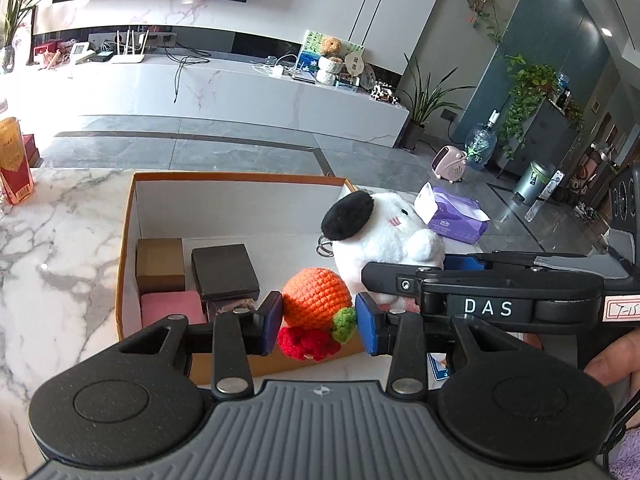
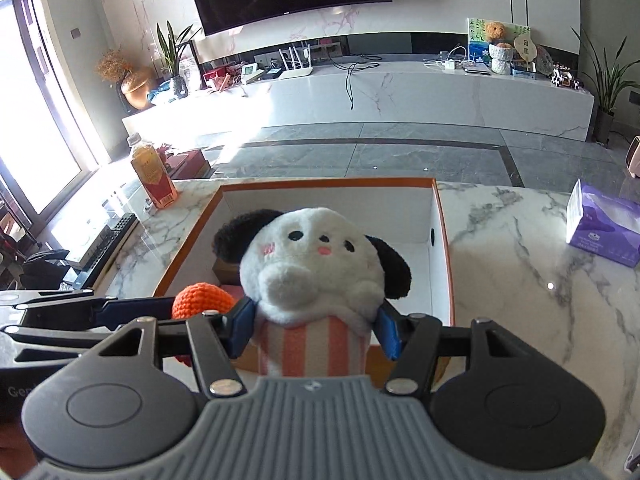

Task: Organize objects
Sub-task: 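Lift and carry the fruit and plush dog over the orange box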

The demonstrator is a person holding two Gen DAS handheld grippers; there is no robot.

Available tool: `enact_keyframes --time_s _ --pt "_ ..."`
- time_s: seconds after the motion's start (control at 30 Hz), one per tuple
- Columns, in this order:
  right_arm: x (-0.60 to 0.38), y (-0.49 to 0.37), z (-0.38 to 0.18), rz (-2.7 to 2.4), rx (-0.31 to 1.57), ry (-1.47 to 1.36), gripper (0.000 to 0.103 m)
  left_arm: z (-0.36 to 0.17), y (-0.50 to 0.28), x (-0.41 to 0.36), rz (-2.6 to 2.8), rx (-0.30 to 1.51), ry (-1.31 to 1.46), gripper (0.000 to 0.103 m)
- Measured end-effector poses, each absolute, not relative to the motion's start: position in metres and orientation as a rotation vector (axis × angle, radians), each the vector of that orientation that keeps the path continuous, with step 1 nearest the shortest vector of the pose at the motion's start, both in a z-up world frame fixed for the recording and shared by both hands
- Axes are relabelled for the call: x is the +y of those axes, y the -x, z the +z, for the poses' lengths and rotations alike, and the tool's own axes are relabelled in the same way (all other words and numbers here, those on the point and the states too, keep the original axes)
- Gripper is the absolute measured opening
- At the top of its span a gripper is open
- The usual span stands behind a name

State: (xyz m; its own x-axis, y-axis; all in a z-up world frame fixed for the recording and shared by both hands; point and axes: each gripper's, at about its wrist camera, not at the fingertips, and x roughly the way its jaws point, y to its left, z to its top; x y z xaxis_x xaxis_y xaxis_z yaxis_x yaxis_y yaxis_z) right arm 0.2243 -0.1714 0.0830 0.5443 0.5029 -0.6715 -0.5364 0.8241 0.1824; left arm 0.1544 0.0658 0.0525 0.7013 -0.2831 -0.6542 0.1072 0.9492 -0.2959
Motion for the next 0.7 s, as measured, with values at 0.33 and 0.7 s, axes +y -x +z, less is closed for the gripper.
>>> enact_keyframes --time_s 0.33,0.7 --pt "-0.138 -0.288 0.061 0.538 0.818 0.084 0.063 0.033 -0.194 0.096 -0.164 0.823 0.251 0.046" --pt "-0.106 -0.336 -0.004 0.470 0.992 0.157 0.063 0.000 -0.217 0.118 -0.142 0.915 0.274 0.046"
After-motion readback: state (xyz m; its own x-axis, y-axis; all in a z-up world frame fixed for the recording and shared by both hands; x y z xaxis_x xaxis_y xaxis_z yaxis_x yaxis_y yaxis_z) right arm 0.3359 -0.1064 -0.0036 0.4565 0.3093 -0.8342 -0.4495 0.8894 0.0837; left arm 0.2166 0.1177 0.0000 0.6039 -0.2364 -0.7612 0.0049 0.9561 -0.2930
